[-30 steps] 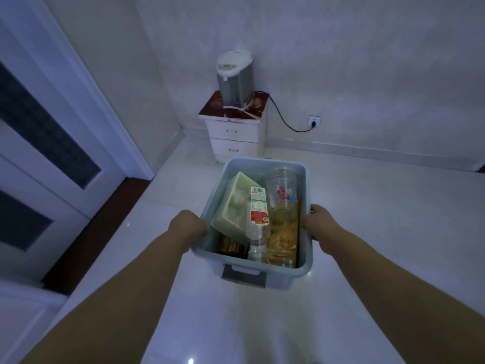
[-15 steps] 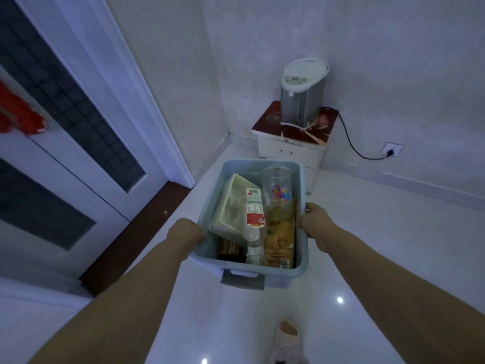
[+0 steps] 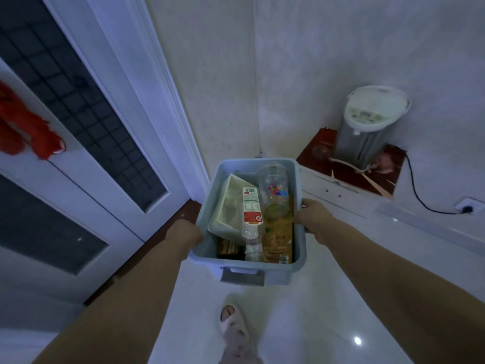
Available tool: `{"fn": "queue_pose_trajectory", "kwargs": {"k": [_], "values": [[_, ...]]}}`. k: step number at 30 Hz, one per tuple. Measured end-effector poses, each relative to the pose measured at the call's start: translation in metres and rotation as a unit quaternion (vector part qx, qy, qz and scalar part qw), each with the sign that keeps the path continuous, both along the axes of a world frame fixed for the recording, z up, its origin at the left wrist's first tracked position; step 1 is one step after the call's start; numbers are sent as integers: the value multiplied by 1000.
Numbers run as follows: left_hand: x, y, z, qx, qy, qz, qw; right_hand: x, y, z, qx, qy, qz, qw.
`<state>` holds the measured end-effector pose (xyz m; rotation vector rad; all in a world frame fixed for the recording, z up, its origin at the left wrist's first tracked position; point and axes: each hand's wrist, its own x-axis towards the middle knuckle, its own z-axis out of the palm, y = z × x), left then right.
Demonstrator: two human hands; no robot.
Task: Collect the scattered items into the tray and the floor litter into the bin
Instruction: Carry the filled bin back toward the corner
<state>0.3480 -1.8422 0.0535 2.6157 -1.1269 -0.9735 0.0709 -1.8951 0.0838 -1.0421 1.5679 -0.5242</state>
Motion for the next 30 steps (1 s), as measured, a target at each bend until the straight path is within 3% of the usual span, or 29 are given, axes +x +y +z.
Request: {"fn": "queue_pose_trajectory", "kwargs": {"k": [5,10,19,30], "values": [[61,-86,-11,-2,40,8,999,63,-75,-10,33,12,-17,999],[102,-174,-18,-12,25,-36,999,108,-147,-20,62,-1,-61,996],[131,-320,-58,84,1,-62,995,138,-279,-60,102,-13,-92,990],[118,-547,-165,66,-16,-115,991,133,-485,-189,156,7,-187,970]]}}
